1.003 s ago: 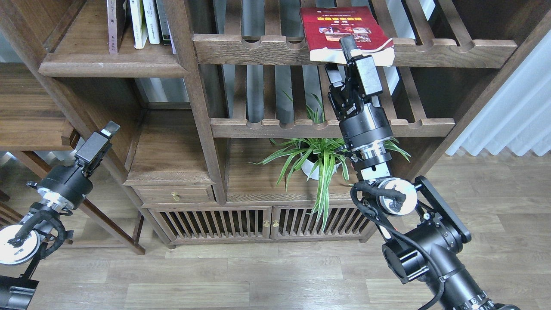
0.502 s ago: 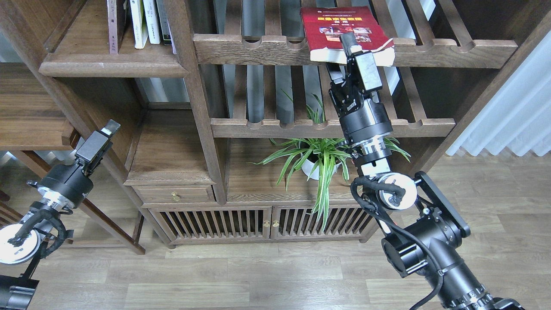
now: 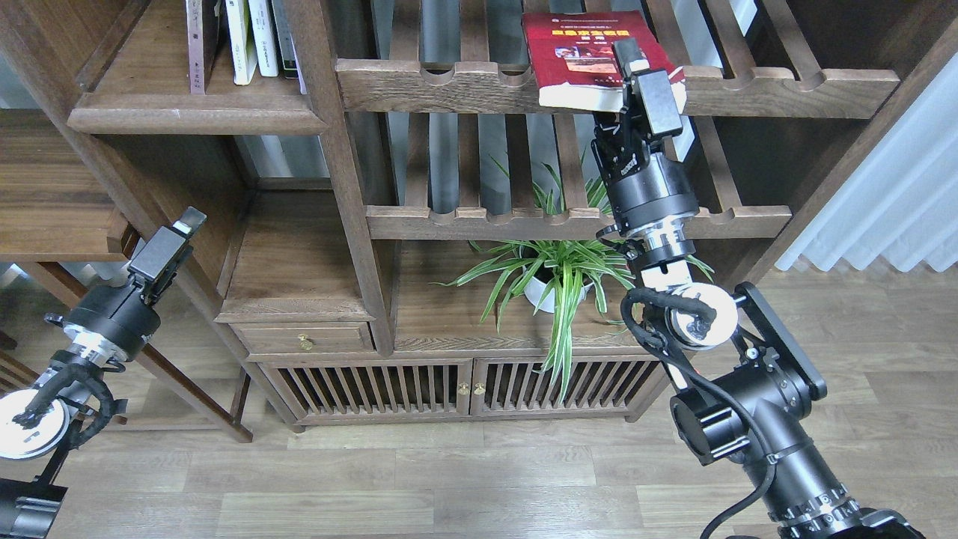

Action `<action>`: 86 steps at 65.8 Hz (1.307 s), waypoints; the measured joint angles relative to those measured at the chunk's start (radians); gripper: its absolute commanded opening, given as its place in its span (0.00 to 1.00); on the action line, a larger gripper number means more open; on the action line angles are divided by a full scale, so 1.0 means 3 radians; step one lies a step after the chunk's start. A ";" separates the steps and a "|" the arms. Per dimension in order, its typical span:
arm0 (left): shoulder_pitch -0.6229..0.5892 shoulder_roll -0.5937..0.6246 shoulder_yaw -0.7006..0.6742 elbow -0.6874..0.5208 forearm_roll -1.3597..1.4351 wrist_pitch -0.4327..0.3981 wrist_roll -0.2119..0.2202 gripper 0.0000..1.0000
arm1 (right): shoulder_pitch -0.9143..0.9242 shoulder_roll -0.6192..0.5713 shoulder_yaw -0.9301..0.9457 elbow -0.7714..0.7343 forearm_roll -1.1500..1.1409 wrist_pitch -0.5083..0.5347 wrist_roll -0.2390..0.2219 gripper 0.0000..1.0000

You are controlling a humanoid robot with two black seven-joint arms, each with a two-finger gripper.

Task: Organize books on shelf
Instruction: 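Grasp the bottom edge of the red book with the right gripper, then pull the red book off the shelf and lower it toward the left gripper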

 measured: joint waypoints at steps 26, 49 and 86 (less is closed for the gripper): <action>0.0000 0.0000 -0.0056 0.0000 -0.0005 0.0000 -0.0006 1.00 | -0.0017 0.0000 0.0000 0.0000 0.0003 0.0038 0.0010 0.32; 0.0009 0.0000 -0.0111 0.0000 -0.0005 0.0000 -0.0006 1.00 | -0.0032 0.0000 -0.0006 0.0000 0.0000 0.0135 0.0088 0.05; 0.0030 -0.0011 -0.0154 0.0050 -0.0040 0.0000 -0.0015 1.00 | -0.0711 0.0000 -0.0052 0.0586 0.0015 0.0859 0.0106 0.04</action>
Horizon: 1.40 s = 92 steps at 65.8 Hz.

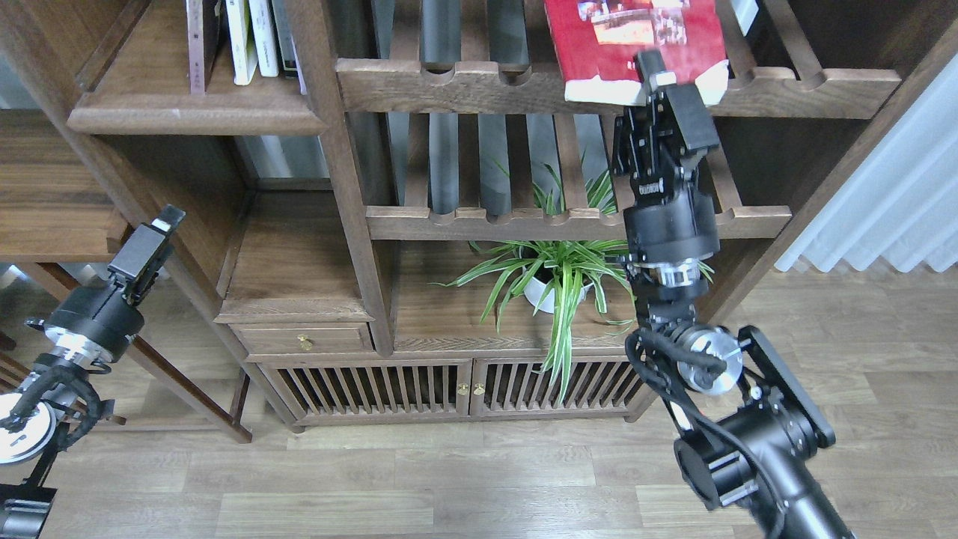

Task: Organize books on shelf
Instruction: 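Pull the red book off the shelf and lower it toward the left gripper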

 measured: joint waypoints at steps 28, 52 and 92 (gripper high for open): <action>-0.0018 -0.0019 0.0096 0.0034 -0.0017 0.0000 0.0009 1.00 | -0.0921 0.0000 -0.0072 0.0199 0.0000 0.0003 -0.0013 0.04; 0.0069 -0.0407 0.0433 0.0446 -0.0085 -0.0001 -0.0005 1.00 | -0.1692 0.0000 -0.0227 0.0172 -0.0219 0.0001 -0.0161 0.04; 0.0093 -0.0520 0.1709 0.0251 -0.2287 0.0000 0.0001 0.99 | -0.0754 -0.0004 -0.1384 -0.0740 0.0006 0.0000 -0.0169 0.03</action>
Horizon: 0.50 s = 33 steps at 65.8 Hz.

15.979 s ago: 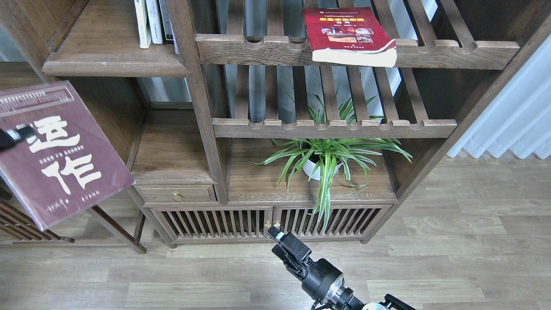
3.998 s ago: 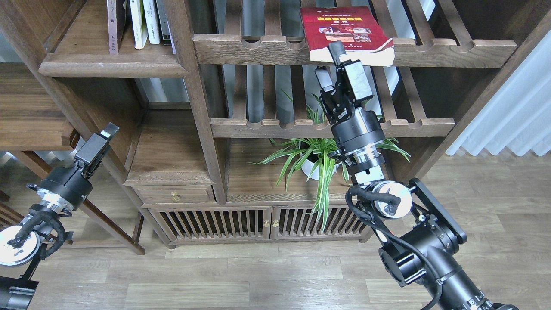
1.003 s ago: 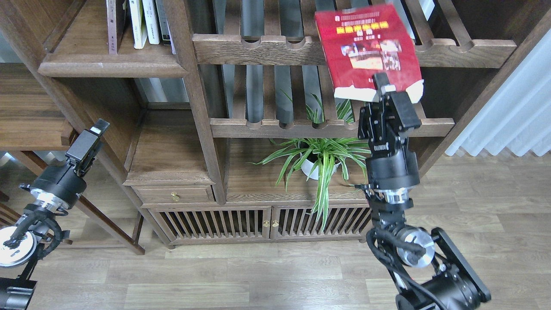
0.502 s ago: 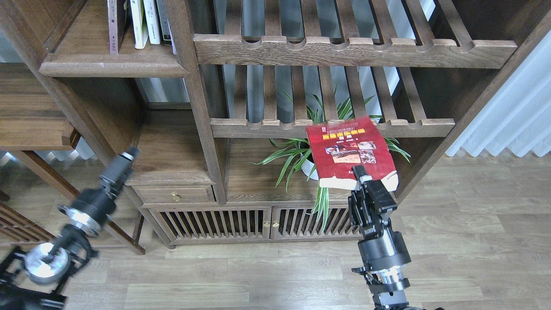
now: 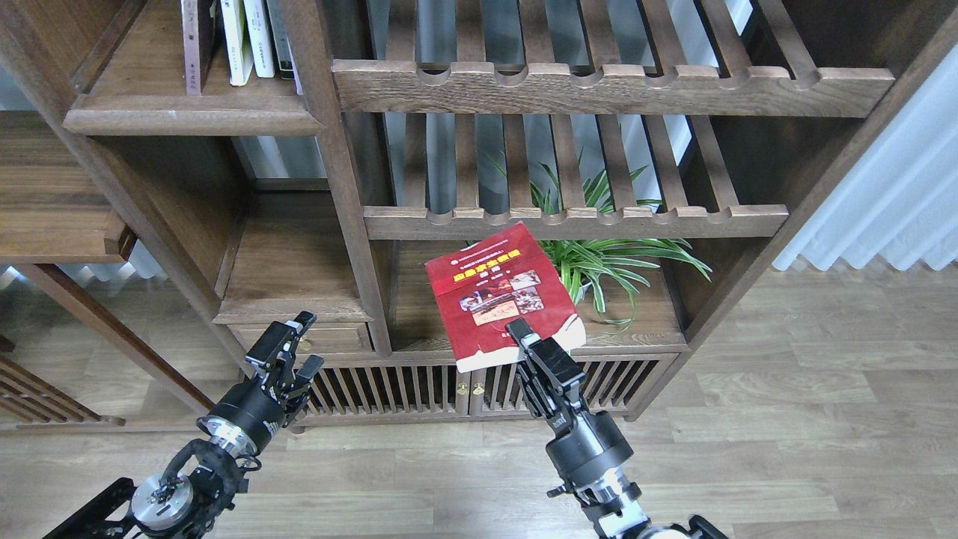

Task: Organize books on shelf
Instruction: 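Pull the red book off the shelf and lower it toward the left gripper, then hold the red book between both grippers and adjust the grip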

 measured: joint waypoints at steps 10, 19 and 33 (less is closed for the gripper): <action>0.0004 0.0009 0.0044 -0.0238 -0.0227 0.0000 -0.0003 0.99 | 0.0174 0.0004 -0.0160 -0.0189 0.0215 0.0000 -0.0130 0.03; 0.0023 0.0025 0.0091 -0.0440 -0.0341 0.0000 -0.0003 0.99 | 0.0249 0.0004 -0.0313 -0.0222 0.0441 0.0000 -0.0330 0.03; 0.0056 0.0078 0.0337 -0.0533 -0.0357 0.0000 -0.0004 0.99 | 0.0290 0.0005 -0.0417 -0.0224 0.0548 0.0000 -0.0387 0.04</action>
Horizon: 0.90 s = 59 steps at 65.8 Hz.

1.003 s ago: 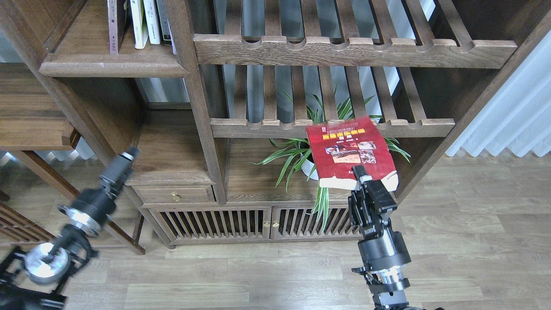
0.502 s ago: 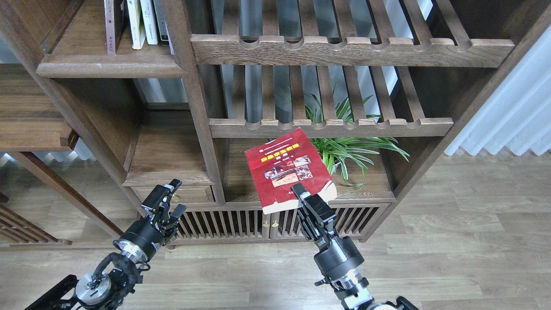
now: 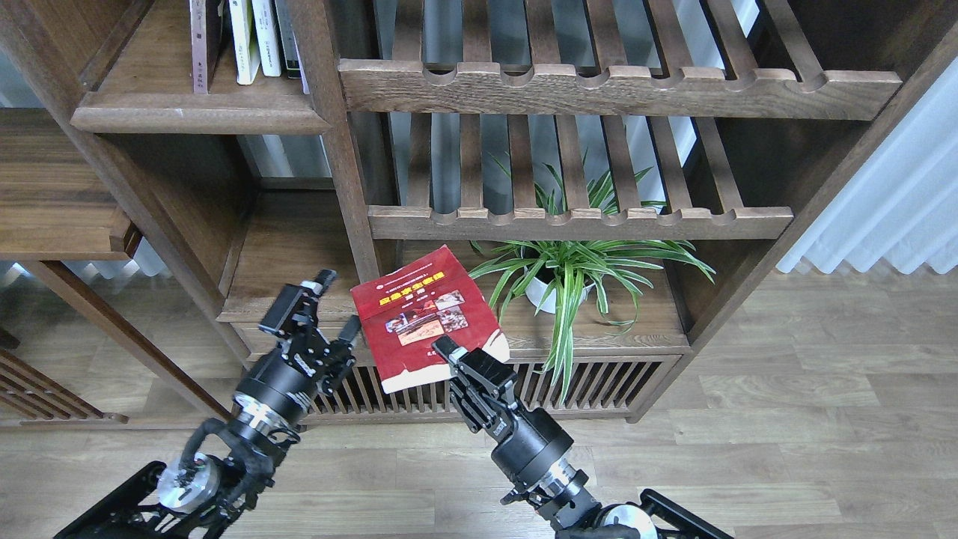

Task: Organize books on shelf
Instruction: 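Hold the red book between both grippers and adjust the grip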

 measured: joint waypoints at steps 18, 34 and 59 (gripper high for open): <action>0.0061 0.0155 0.0295 -0.0014 0.0000 0.0000 0.0001 0.99 | -0.0066 0.0000 -0.0044 0.0053 -0.0006 0.0000 -0.0002 0.03; 0.0067 0.0149 0.0373 -0.0031 0.0008 0.0001 -0.0072 0.98 | -0.0145 -0.0001 -0.0138 0.0056 -0.0032 0.0000 -0.0014 0.03; 0.0071 0.0120 0.0611 -0.0029 0.0009 0.0001 -0.0102 0.51 | -0.0304 -0.0002 -0.0220 0.0105 -0.0088 0.0002 -0.0028 0.03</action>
